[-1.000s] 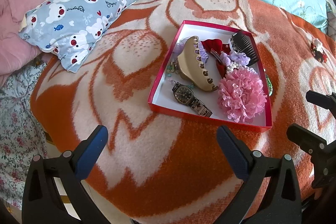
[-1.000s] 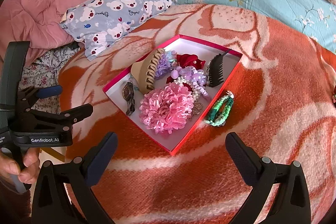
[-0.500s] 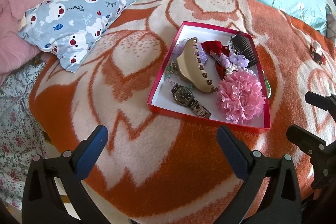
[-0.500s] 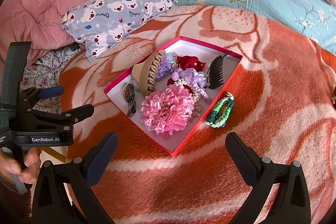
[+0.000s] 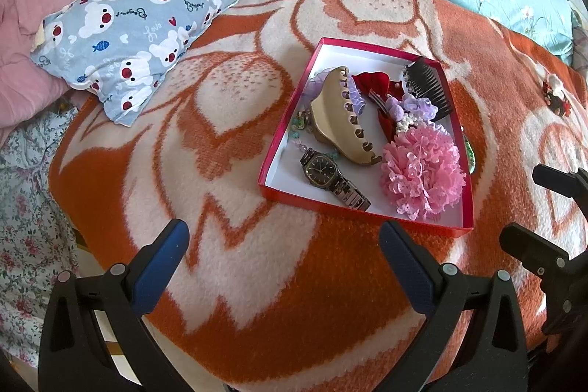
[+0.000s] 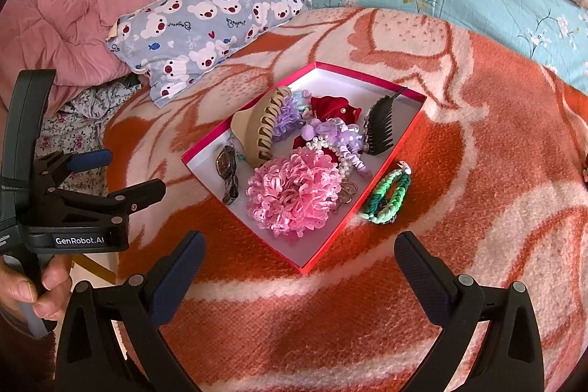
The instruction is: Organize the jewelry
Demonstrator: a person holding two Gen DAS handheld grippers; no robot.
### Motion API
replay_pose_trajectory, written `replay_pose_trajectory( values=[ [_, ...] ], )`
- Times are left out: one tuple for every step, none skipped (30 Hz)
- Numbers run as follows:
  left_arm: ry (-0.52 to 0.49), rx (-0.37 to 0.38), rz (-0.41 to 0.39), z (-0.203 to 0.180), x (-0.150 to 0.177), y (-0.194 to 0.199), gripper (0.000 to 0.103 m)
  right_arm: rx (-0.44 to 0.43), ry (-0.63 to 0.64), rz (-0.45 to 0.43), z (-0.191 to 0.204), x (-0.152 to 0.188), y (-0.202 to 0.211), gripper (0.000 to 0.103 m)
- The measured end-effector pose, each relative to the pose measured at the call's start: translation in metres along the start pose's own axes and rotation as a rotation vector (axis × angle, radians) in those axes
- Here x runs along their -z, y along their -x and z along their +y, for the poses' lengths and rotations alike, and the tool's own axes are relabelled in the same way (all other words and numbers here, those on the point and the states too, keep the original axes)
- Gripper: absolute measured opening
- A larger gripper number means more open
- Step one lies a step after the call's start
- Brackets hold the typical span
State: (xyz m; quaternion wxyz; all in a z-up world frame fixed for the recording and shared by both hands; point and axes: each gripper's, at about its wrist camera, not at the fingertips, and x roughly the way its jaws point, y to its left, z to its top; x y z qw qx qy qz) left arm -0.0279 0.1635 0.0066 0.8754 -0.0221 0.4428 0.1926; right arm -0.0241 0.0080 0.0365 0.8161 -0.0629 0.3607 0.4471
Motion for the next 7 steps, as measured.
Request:
replay_pose_trajectory(
  values=[
    [0.001,-0.001,0.0,-0.0006,-0.0002,0.0,0.103,-0.001,-0.001,0.001,-0.0001,0.0,-0.0006,0.103],
    [0.001,0.0,-0.001,0.0001,-0.0001,-0.0002,0.103,-0.002,-0.002,0.002,0.0004,-0.0005,-0.0011,0.103],
    [0.002,0.0,0.001,0.0001,-0.0002,-0.0008,0.103,-0.002,-0.003,0.004,-0.0001,0.0001,-0.0024,0.103],
    [0.003,0.001,0.002,0.0001,-0.0002,-0.0009,0.103,-0.004,-0.004,0.006,-0.0002,0.0003,-0.0038,0.103],
    [0.006,0.004,0.004,-0.0009,-0.0004,-0.0009,0.103,-0.005,-0.005,0.008,-0.0008,0.0004,-0.0055,0.103],
    [0.009,0.006,0.005,-0.0023,-0.0006,-0.0011,0.103,-0.007,-0.005,0.009,-0.0014,0.0009,-0.0071,0.103],
    [0.01,0.006,0.007,-0.0032,-0.0018,-0.0018,0.103,-0.008,-0.006,0.01,-0.0015,0.001,-0.0082,0.103]
  ],
)
